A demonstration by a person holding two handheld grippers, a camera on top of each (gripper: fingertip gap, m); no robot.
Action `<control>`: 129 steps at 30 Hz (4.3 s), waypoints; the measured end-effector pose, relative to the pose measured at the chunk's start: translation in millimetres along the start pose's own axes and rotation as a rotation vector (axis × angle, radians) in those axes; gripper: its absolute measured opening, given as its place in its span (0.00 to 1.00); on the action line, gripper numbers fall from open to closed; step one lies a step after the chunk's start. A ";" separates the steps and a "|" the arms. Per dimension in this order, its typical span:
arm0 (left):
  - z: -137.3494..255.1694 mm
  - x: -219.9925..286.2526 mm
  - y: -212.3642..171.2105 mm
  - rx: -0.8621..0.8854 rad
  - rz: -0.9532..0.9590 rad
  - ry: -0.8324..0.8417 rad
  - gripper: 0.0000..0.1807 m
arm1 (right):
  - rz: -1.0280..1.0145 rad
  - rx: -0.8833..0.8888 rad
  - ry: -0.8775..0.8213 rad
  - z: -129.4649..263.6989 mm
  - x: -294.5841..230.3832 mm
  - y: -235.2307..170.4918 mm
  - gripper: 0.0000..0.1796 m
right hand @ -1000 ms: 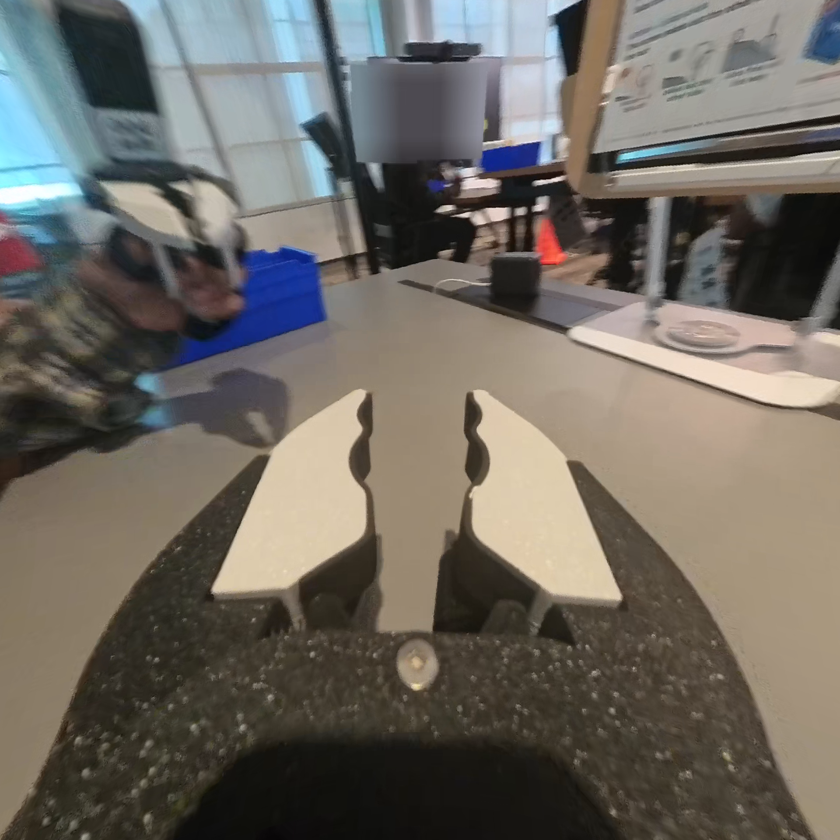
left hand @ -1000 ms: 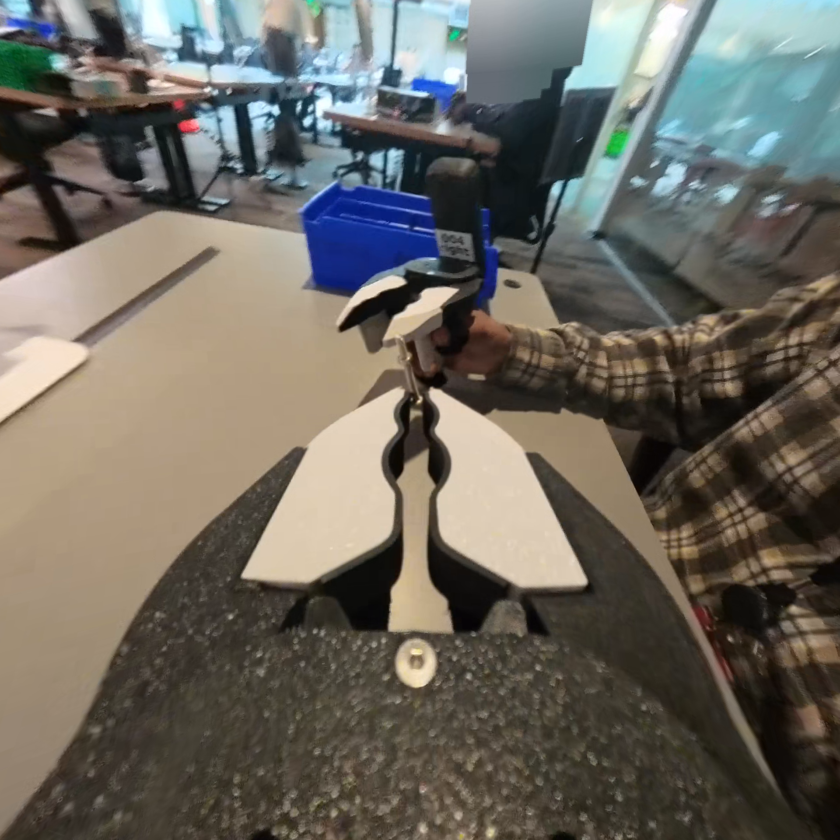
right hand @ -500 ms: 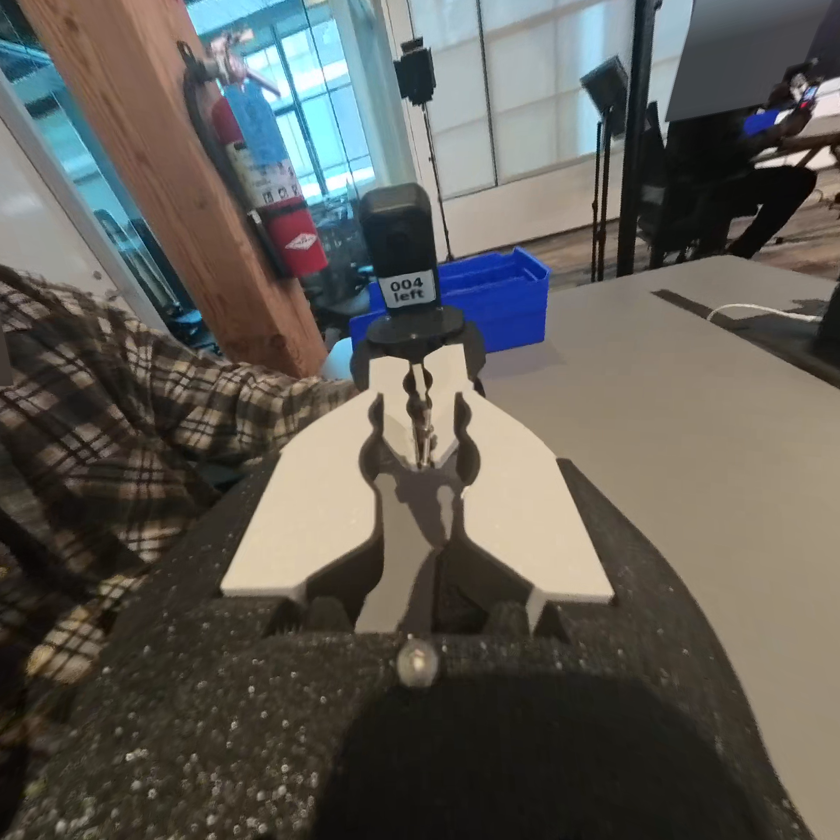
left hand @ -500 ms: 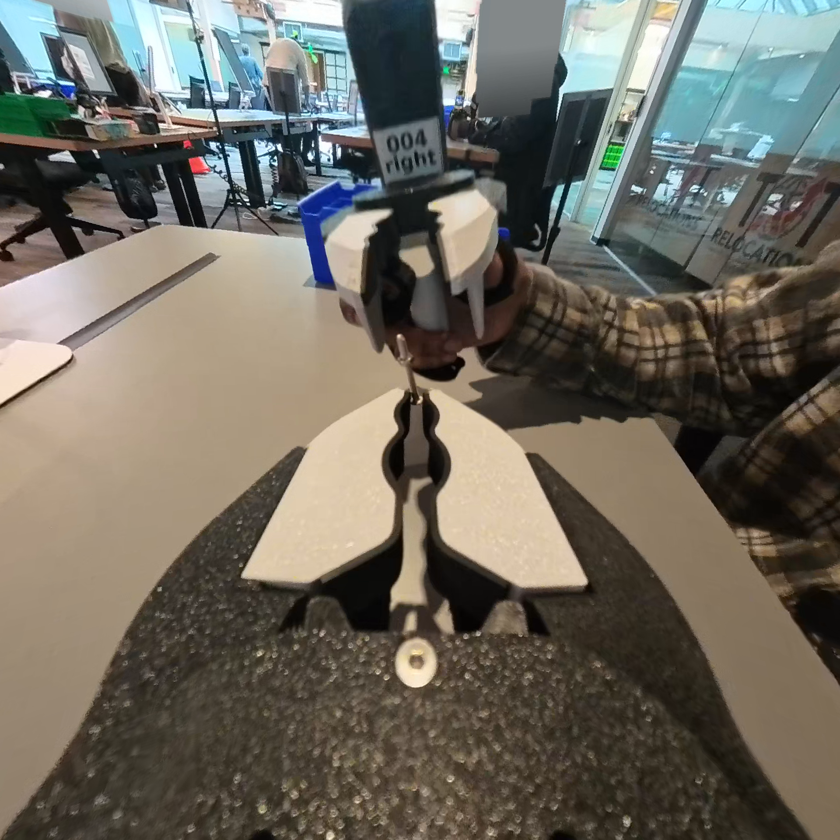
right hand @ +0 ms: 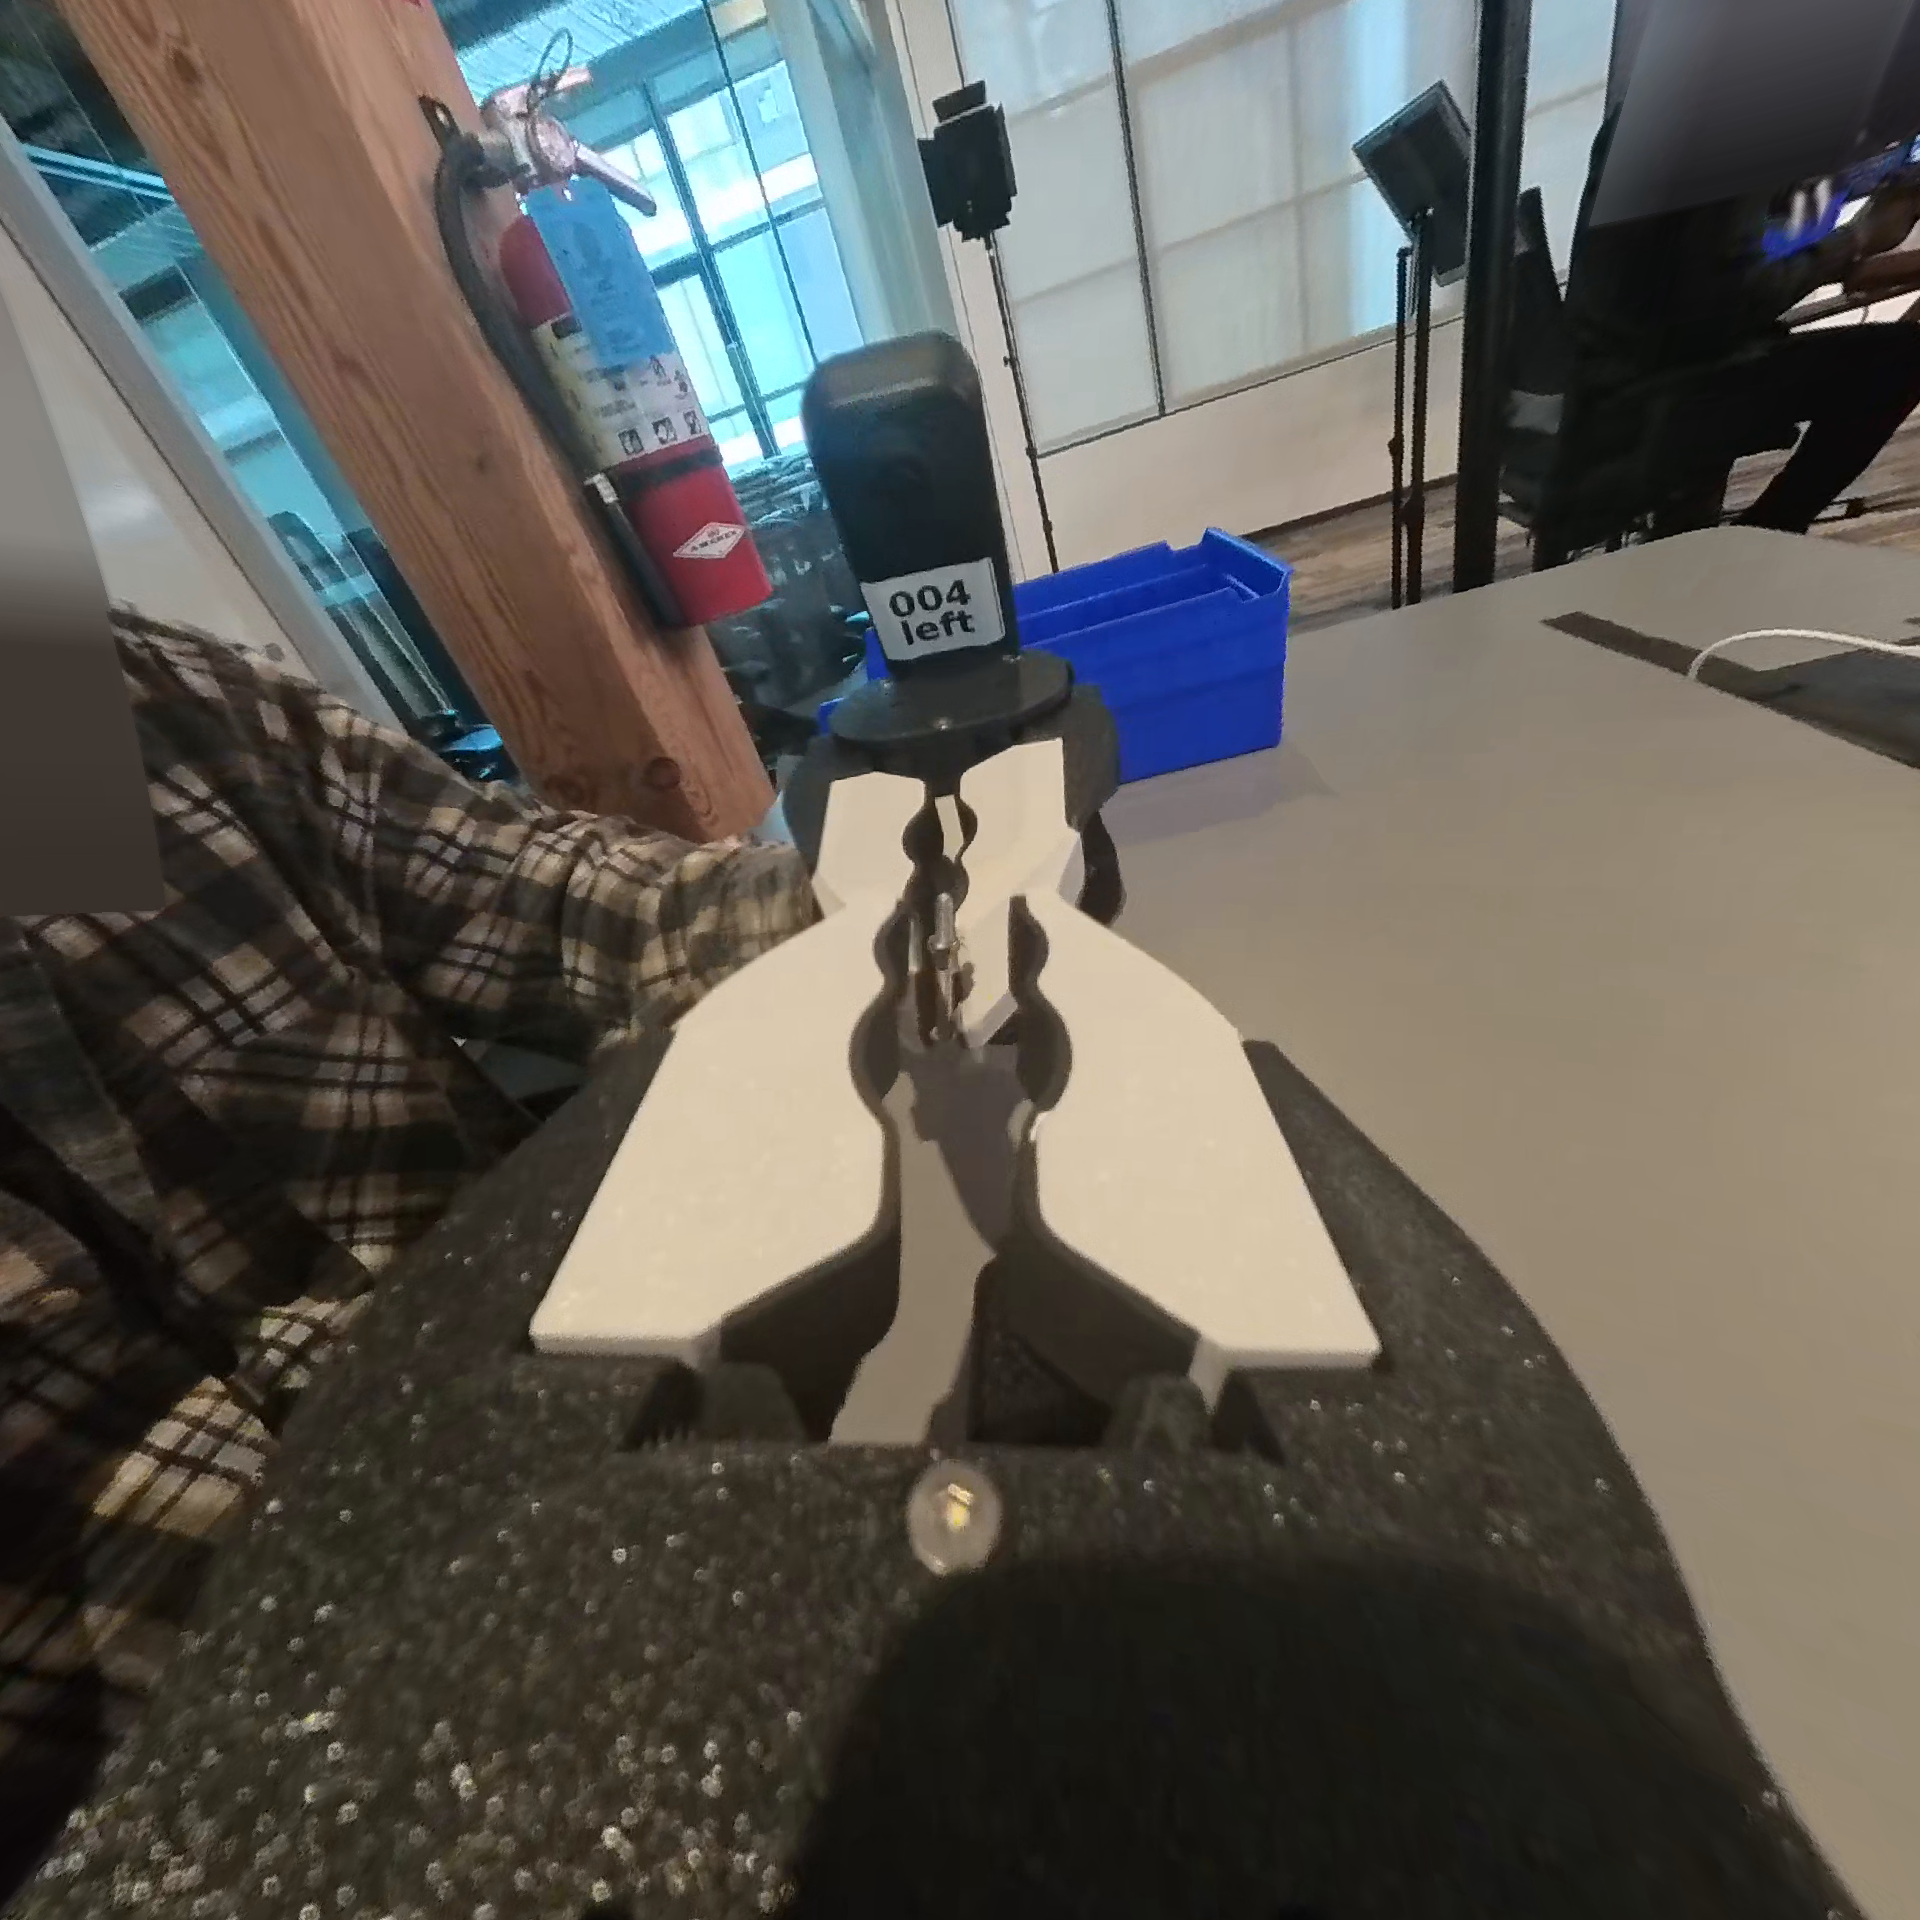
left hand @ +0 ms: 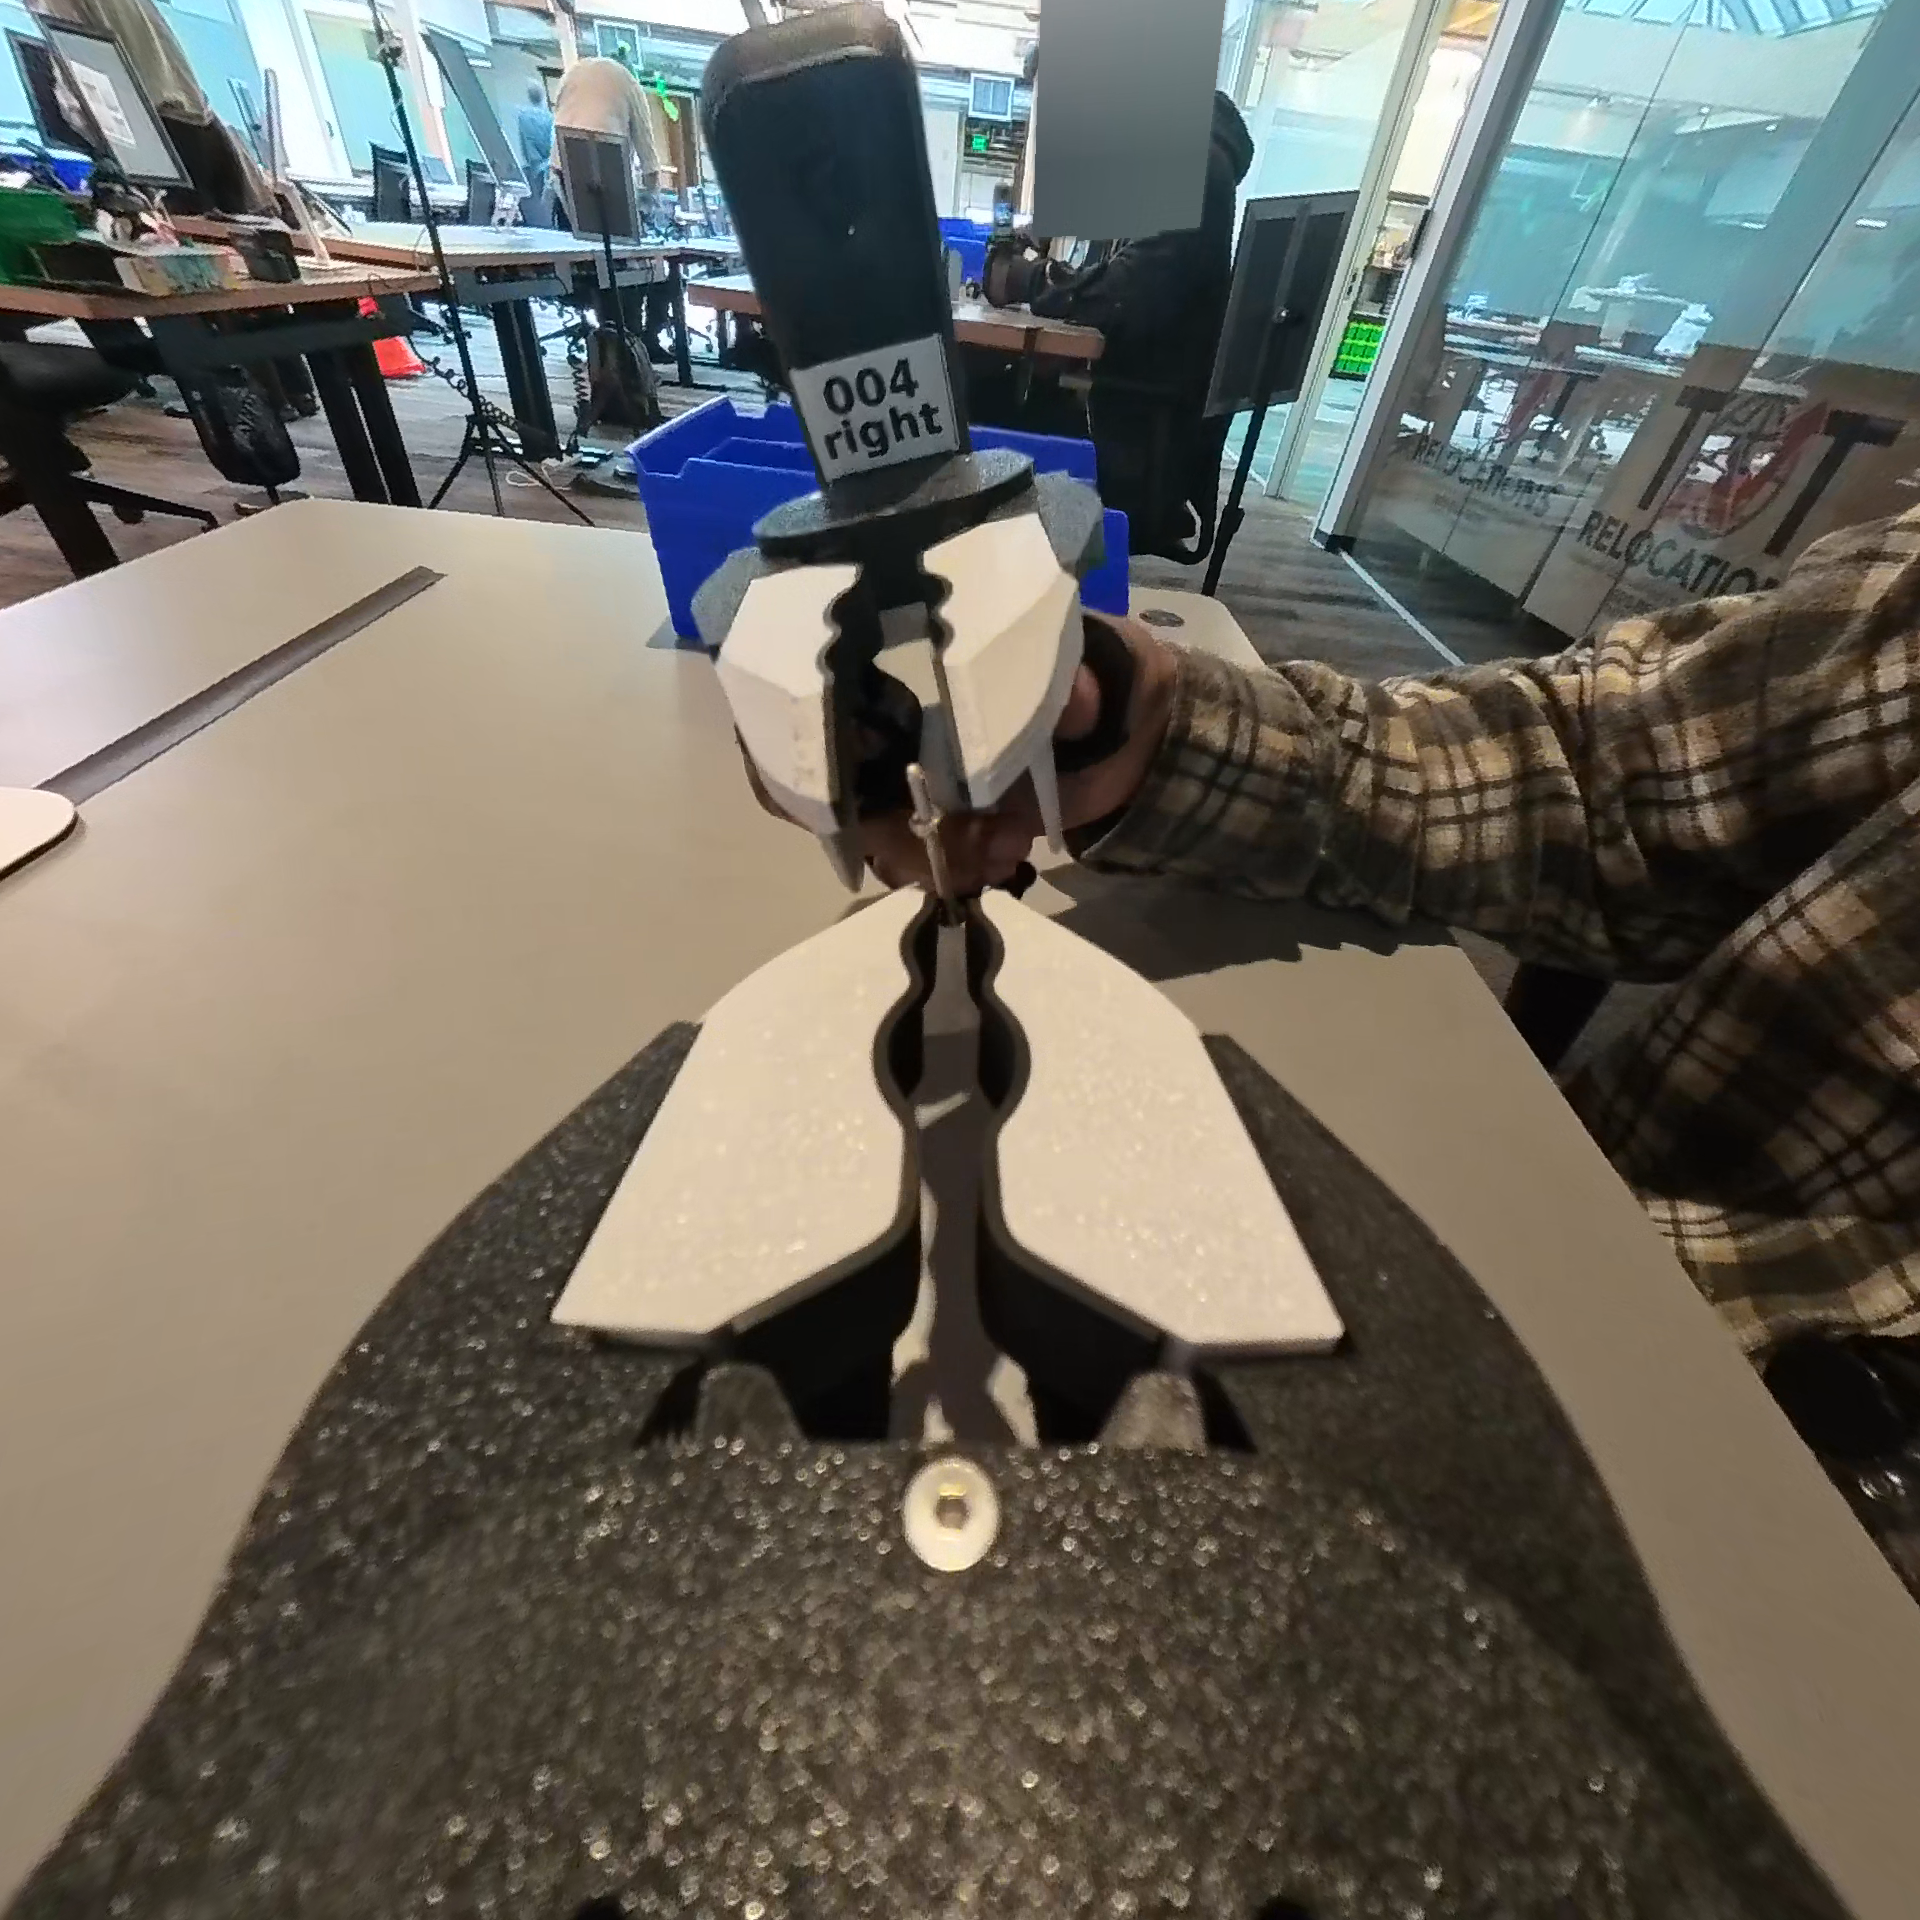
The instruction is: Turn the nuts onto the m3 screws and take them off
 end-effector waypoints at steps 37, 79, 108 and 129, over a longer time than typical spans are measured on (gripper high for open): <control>-6.3 8.1 4.0 0.109 0.108 -0.090 0.04 | 0.106 0.049 0.039 -7.0 -11.4 5.4 0.01; -1.5 19.6 17.2 0.176 0.056 -0.070 0.02 | 0.137 0.132 -0.081 -1.1 -4.4 20.3 0.35; 1.0 21.2 21.3 0.189 0.032 -0.059 0.02 | 0.085 0.087 -0.059 -5.7 -8.4 21.0 0.35; -0.3 22.1 20.5 0.180 0.026 -0.055 0.02 | 0.098 0.040 -0.109 -5.2 -5.7 18.7 0.34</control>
Point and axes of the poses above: each gripper's, where its closed fingertips meet, z back along the fingers, y out of its top, x = y × z across the jaws, the point moved 4 cm from there along z, back along the fingers, and after that the axes turned 10 degrees about y, right-handed, at the moved point
